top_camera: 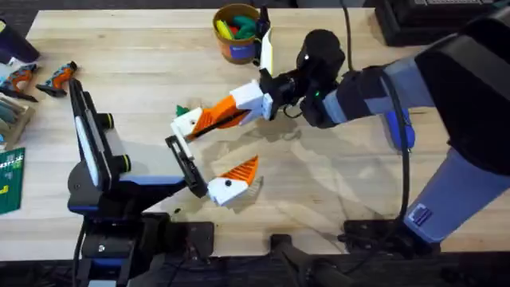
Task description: Pick up the gripper from the table and insert it into the empty holder that is missing its gripper. Then pick up a screw, insert it into the mounting hole, and use the screwdriver to tighten it. Finally, clean up the table by picking up the vegetable and placing it into the bucket.
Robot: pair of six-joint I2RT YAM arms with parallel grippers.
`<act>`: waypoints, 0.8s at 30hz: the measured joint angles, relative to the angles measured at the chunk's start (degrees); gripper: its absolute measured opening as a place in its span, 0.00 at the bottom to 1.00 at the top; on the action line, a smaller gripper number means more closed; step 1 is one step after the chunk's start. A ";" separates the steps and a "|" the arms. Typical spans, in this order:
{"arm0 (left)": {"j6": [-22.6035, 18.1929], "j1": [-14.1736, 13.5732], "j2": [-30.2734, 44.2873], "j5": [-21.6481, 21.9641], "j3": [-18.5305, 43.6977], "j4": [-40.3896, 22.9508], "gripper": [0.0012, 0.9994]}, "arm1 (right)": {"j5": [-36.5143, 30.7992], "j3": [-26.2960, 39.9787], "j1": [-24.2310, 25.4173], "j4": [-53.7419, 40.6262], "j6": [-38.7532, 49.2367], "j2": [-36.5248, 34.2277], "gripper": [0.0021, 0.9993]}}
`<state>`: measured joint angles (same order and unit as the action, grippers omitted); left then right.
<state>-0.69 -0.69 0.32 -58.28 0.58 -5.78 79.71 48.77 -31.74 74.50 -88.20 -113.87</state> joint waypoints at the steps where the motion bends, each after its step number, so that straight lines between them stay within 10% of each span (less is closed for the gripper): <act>1: 0.08 0.00 0.00 -0.02 0.00 0.00 0.99 | 0.19 0.38 -0.13 0.10 -0.11 -0.37 0.01; 18: 0.44 0.20 0.00 0.02 0.00 0.00 0.99 | 0.95 1.82 -0.40 0.08 -0.41 -1.26 0.02; 24: 0.26 0.17 0.00 -0.50 0.00 -0.02 0.99 | 0.45 1.84 -0.51 -0.09 -0.49 -1.63 0.76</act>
<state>-0.43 -0.51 0.32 -58.78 0.58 -5.80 80.16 50.61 -32.25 74.41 -88.69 -115.50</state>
